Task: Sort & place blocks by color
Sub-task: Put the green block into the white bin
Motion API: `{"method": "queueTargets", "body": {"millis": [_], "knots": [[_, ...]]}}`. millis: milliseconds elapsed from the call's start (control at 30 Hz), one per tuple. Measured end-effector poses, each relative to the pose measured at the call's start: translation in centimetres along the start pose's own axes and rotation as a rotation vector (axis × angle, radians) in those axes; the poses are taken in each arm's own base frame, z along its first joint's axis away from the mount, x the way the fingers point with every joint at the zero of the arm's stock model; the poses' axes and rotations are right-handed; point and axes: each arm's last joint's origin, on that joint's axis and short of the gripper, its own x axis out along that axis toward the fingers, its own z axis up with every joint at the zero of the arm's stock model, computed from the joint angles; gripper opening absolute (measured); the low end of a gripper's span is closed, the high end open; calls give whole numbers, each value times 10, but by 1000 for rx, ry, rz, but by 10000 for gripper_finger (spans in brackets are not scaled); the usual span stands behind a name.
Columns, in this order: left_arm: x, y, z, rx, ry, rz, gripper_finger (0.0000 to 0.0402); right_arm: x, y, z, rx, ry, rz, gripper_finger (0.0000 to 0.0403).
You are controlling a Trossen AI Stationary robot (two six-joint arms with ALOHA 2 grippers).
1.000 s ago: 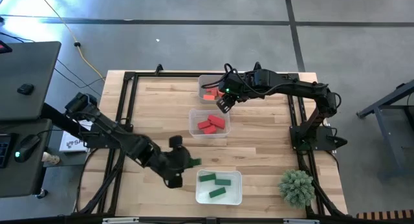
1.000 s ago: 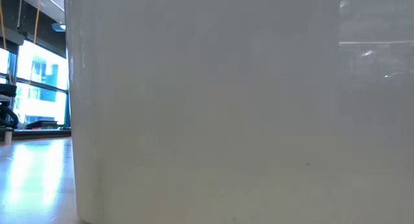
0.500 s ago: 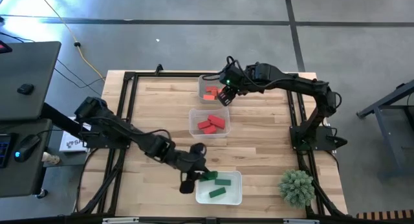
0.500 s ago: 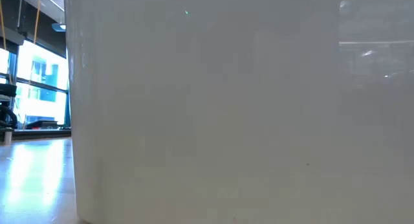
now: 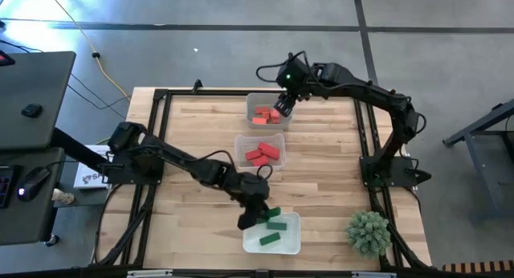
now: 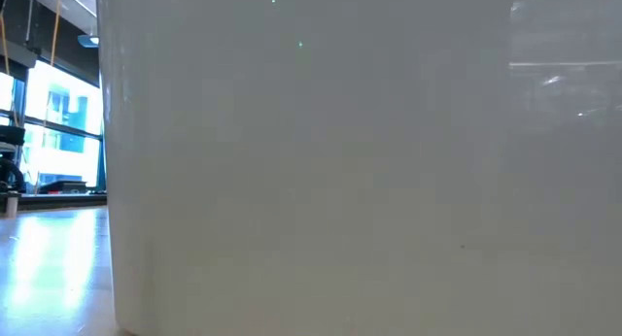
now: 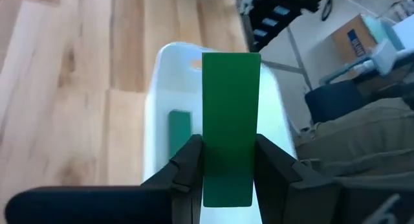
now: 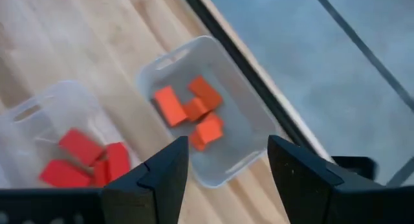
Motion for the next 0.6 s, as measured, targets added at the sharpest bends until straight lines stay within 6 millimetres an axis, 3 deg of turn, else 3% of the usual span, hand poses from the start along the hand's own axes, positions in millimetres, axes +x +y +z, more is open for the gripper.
{"method": "queueTargets", "body": {"millis": [200,333,600], "knots": [[-3,14,-2,-42,81,3,77,6,-29,2,-3,8,-26,202],[-2,12,-9,-49,141,0,79,10,-49,4,28,7,-13,202],[22,8,-21,-89,152,-19,80,18,-80,3,75,13,-22,202]]}}
